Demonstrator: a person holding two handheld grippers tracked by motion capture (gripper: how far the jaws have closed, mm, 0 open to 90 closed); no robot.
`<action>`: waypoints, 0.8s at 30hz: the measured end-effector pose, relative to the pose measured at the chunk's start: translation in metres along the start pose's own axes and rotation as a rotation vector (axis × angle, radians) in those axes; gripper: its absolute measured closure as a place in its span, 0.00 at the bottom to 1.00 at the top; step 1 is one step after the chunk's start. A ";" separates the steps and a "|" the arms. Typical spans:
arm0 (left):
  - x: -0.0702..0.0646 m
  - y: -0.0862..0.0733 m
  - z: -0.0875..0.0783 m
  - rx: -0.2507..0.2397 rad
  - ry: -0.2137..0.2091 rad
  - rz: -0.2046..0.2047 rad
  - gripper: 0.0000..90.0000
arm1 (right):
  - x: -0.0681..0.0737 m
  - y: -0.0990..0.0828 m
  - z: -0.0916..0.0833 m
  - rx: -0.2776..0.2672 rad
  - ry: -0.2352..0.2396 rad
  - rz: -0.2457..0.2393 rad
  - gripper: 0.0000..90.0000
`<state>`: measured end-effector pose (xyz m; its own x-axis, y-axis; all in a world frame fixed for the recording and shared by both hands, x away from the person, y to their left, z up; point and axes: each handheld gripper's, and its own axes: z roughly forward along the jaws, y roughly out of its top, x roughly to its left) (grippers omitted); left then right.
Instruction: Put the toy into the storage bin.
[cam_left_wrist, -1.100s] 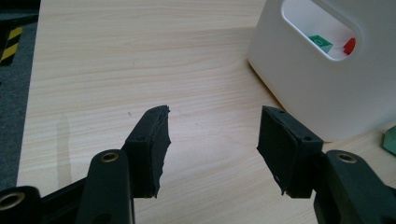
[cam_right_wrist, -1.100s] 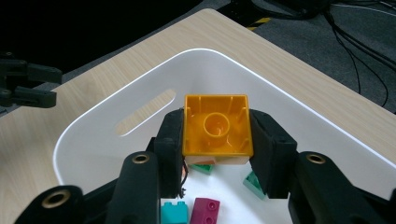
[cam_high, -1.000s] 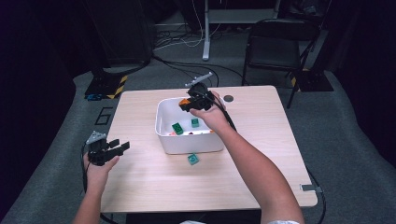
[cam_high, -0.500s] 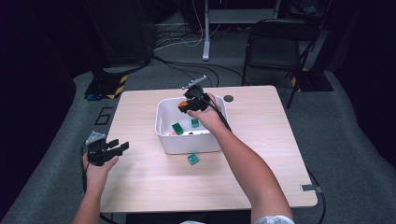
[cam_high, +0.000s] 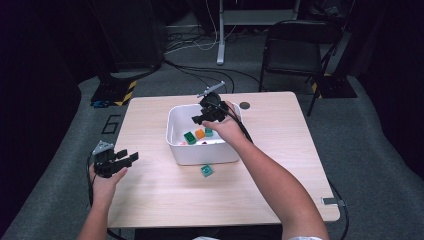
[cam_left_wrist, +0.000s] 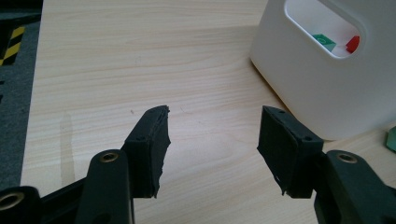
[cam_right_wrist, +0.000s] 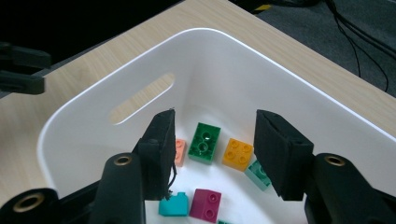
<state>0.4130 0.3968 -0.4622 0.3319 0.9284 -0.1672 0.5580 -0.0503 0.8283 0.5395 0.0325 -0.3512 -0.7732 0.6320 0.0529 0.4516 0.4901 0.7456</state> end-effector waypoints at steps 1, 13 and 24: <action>0.000 0.000 0.000 0.004 0.000 0.000 0.47 | 0.003 0.000 -0.004 -0.004 0.002 -0.005 0.53; 0.000 -0.002 0.000 0.012 0.004 -0.002 0.47 | 0.041 -0.020 -0.054 -0.077 0.052 -0.062 0.50; 0.001 -0.002 0.000 0.011 0.007 -0.003 0.47 | 0.056 -0.064 -0.080 -0.120 0.053 -0.051 0.50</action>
<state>0.4122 0.3973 -0.4645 0.3246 0.9312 -0.1660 0.5672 -0.0512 0.8220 0.4318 -0.0121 -0.3428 -0.8176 0.5740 0.0452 0.3567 0.4433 0.8224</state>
